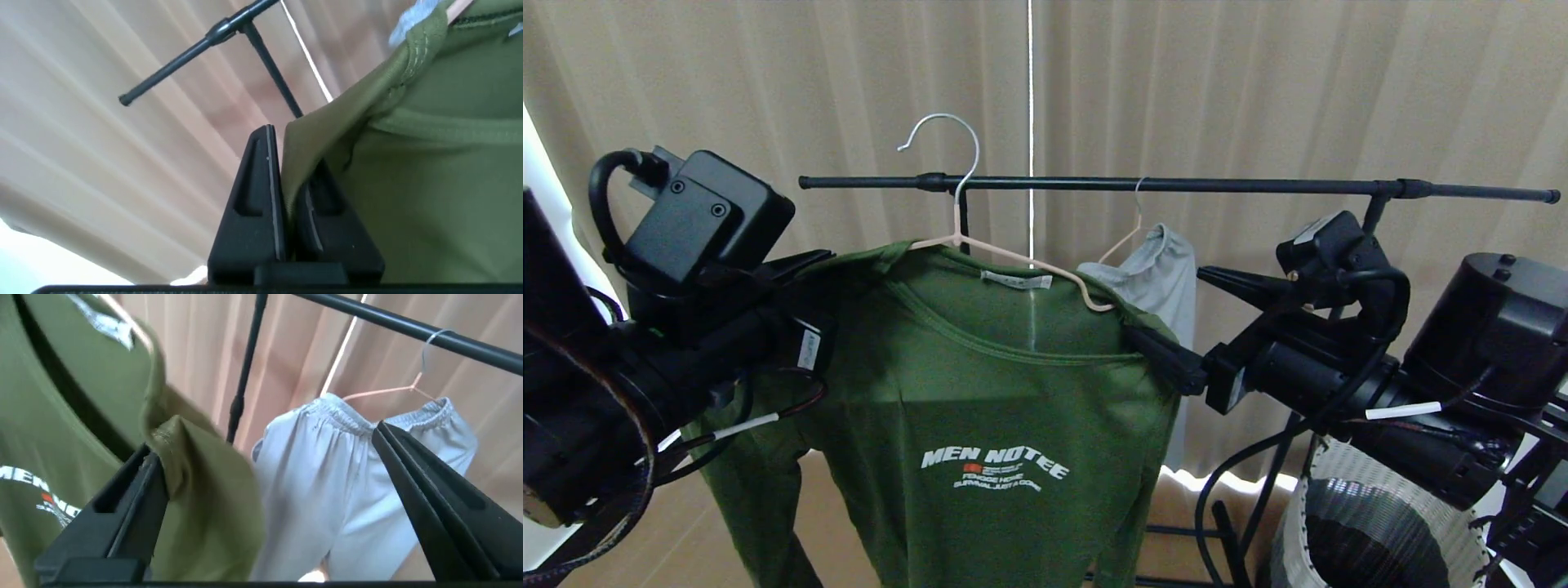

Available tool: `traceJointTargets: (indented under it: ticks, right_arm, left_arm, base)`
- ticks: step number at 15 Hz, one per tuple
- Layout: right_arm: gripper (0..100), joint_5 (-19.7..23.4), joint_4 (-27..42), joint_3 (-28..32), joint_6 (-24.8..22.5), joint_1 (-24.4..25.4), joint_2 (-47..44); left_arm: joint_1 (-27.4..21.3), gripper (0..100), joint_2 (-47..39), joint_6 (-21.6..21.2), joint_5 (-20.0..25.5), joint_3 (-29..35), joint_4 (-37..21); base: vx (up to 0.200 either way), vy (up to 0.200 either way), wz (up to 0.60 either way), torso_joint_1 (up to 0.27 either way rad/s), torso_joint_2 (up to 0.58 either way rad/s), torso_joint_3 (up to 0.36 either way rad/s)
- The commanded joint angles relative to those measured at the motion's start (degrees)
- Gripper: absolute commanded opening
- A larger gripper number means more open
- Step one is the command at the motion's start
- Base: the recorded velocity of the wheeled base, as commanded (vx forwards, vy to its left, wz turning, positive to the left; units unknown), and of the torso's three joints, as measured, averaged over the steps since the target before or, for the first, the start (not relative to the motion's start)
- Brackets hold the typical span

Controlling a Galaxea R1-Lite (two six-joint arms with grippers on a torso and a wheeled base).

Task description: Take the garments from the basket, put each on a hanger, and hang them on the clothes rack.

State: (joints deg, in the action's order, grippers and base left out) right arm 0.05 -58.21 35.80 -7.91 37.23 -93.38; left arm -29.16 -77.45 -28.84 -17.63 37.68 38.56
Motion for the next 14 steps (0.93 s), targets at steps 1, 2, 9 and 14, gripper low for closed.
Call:
traceJointTargets:
  ticks: [1, 2, 9, 14]
  right_arm:
    - [100, 0.39, 0.11, 0.58, -0.09, 0.21, -0.40]
    - [100, 2.32, 0.47, 1.64, -0.17, 1.18, -0.22]
    - [100, 3.38, 0.82, 8.41, -3.43, 2.32, -3.30]
    - [100, 2.85, 3.98, 13.77, -6.68, 0.48, -5.50]
  left_arm:
    - [-0.20, 0, -0.42, 0.19, 0.05, 0.20, 0.11]
    - [0.42, 0, -1.65, 1.51, -0.04, 0.73, 3.54]
    - [-2.39, 0, -3.76, 2.65, 0.49, -1.38, 10.31]
    - [-4.15, 0, -5.08, 1.95, 2.16, -4.63, 17.08]
  base:
    - [0.000, 0.000, 0.00, 0.000, 0.00, 0.000]
    - [0.000, 0.000, 0.00, 0.000, 0.00, 0.000]
    - [0.000, 0.000, 0.00, 0.000, 0.00, 0.000]
    - [0.000, 0.000, 0.00, 0.000, 0.00, 0.000]
